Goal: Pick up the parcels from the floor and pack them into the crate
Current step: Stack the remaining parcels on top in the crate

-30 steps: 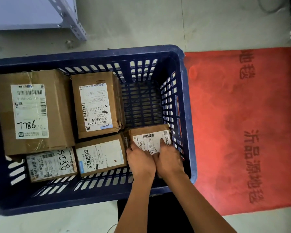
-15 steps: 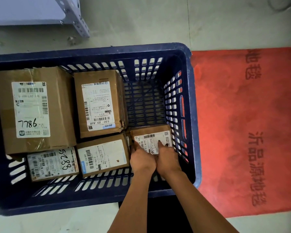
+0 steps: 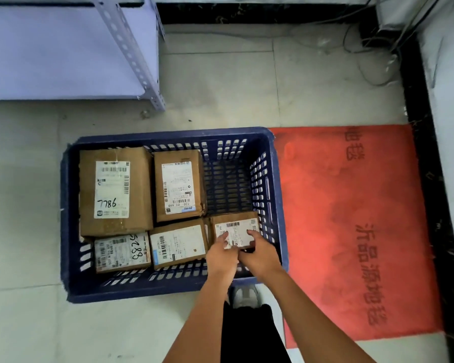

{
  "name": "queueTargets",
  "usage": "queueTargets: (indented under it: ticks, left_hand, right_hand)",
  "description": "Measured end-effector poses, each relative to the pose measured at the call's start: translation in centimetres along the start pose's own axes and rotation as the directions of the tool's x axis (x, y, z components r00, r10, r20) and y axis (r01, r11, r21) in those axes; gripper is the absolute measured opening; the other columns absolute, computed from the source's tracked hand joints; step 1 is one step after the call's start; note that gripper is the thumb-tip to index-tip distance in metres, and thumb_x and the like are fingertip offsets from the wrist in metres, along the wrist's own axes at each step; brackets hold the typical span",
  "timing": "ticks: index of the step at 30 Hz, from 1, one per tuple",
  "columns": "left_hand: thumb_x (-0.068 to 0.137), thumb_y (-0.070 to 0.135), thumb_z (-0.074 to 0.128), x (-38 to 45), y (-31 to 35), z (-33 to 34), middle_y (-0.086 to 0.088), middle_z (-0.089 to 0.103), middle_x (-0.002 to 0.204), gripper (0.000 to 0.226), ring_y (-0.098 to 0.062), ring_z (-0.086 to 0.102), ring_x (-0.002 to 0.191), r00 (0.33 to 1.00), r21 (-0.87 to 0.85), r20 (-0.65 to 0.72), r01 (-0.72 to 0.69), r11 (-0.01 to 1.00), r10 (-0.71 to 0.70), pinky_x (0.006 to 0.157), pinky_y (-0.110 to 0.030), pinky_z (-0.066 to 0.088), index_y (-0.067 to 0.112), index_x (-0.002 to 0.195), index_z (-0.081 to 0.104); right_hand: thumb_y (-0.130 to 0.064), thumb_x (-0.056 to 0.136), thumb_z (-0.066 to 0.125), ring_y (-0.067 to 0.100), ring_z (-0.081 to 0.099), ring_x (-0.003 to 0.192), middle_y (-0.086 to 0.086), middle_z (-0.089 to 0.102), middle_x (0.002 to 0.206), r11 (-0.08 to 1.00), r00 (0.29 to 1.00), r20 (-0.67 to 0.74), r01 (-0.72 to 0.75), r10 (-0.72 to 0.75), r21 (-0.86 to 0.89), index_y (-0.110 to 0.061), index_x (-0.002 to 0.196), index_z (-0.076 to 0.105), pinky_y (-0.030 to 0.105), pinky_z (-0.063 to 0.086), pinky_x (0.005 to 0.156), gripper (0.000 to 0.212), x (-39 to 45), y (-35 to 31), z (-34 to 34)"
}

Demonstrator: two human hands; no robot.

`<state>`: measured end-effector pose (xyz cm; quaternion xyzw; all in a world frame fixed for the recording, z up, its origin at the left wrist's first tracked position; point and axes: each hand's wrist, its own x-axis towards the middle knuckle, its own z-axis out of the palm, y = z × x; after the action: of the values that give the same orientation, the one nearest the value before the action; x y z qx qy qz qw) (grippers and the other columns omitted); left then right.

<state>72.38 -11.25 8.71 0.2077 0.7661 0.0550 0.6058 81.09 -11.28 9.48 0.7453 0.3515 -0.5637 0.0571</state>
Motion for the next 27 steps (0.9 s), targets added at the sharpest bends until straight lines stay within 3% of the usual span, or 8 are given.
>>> queueTargets:
  ticks: [5,8,12,15,19,22,25,27]
  left_hand:
    - [0.085,-0.006,0.052,-9.2,2.3,-5.1,-0.010,0.055,0.133,0.056,-0.018,0.055,0.110,0.996,-0.192,-0.024,-0.094,0.977,0.091,0.072,-0.005,0.047,0.010,0.137,0.043]
    - [0.082,-0.012,0.053,-16.6,3.8,-9.1,-0.016,0.052,0.135,0.062,-0.026,0.053,0.120,0.990,-0.267,-0.002,-0.134,0.954,0.138,0.092,-0.027,0.046,0.011,0.138,0.042]
    - [0.079,-0.007,0.062,-26.4,4.2,-14.9,-0.016,0.045,0.140,0.071,-0.028,0.044,0.129,0.978,-0.251,0.031,-0.194,0.948,0.208,0.092,-0.029,0.042,0.017,0.141,0.036]
    - [0.078,-0.004,0.066,-32.5,3.6,-19.9,-0.011,0.044,0.141,0.076,-0.025,0.046,0.125,0.956,-0.268,0.016,-0.280,0.922,0.294,0.093,-0.028,0.041,0.019,0.143,0.033]
    - [0.074,-0.007,0.068,-37.4,1.7,-26.7,-0.006,0.048,0.140,0.083,-0.022,0.052,0.121,0.925,-0.247,-0.001,-0.369,0.896,0.380,0.097,-0.031,0.047,0.020,0.144,0.031]
    - [0.071,-0.008,0.069,-39.0,-0.3,-33.6,-0.006,0.049,0.137,0.085,-0.020,0.053,0.116,0.896,-0.228,0.004,-0.431,0.873,0.443,0.102,-0.040,0.046,0.019,0.143,0.032]
    - [0.073,-0.003,0.070,-39.5,-2.9,-42.2,-0.010,0.039,0.144,0.085,-0.023,0.045,0.126,0.879,-0.177,-0.004,-0.470,0.865,0.477,0.097,-0.031,0.048,0.017,0.145,0.027]
    - [0.077,-0.001,0.069,-39.7,-4.9,-48.8,-0.013,0.032,0.149,0.084,-0.026,0.039,0.133,0.881,-0.173,-0.033,-0.471,0.865,0.473,0.079,-0.018,0.051,0.017,0.146,0.025]
  right_hand:
    - [-0.016,0.078,0.066,0.021,0.060,0.111,0.006,0.064,0.122,0.994,0.999,-0.034,0.034,-0.031,0.105,-0.019,0.140,0.039,0.028,0.046,0.095,0.068,-8.6,-2.3,-2.4]
    - [-0.016,0.079,0.067,0.019,0.058,0.113,0.005,0.063,0.124,0.987,0.996,-0.042,0.087,-0.082,0.136,-0.019,0.141,0.037,0.021,0.042,0.091,0.069,-16.0,-4.9,-4.3]
    - [-0.016,0.078,0.070,0.022,0.048,0.127,0.010,0.049,0.138,0.971,0.984,-0.069,0.172,-0.162,0.165,-0.019,0.144,0.033,0.027,0.038,0.105,0.075,-26.6,-8.7,-5.3]
    - [-0.019,0.078,0.071,0.023,0.045,0.129,0.007,0.047,0.140,0.959,0.967,-0.071,0.253,-0.246,0.126,-0.020,0.144,0.031,0.029,0.037,0.104,0.078,-33.4,-11.4,-4.3]
    - [-0.016,0.079,0.071,0.024,0.047,0.127,0.008,0.049,0.136,0.951,0.954,-0.061,0.299,-0.294,0.086,-0.018,0.145,0.027,0.020,0.036,0.089,0.079,-40.3,-14.0,-0.8]
    - [-0.018,0.077,0.073,0.026,0.049,0.124,0.011,0.048,0.138,0.948,0.952,-0.059,0.305,-0.301,0.089,-0.019,0.145,0.025,0.026,0.042,0.096,0.083,-43.9,-16.8,4.0]
    - [-0.020,0.075,0.074,0.027,0.049,0.125,0.011,0.047,0.140,0.936,0.940,-0.066,0.340,-0.335,0.094,-0.019,0.146,0.022,0.031,0.043,0.101,0.087,-46.7,-21.0,10.4]
    - [-0.019,0.075,0.074,0.028,0.047,0.126,0.013,0.044,0.142,0.926,0.934,-0.060,0.358,-0.353,0.117,-0.020,0.148,0.020,0.034,0.045,0.100,0.090,-48.7,-24.8,15.2]
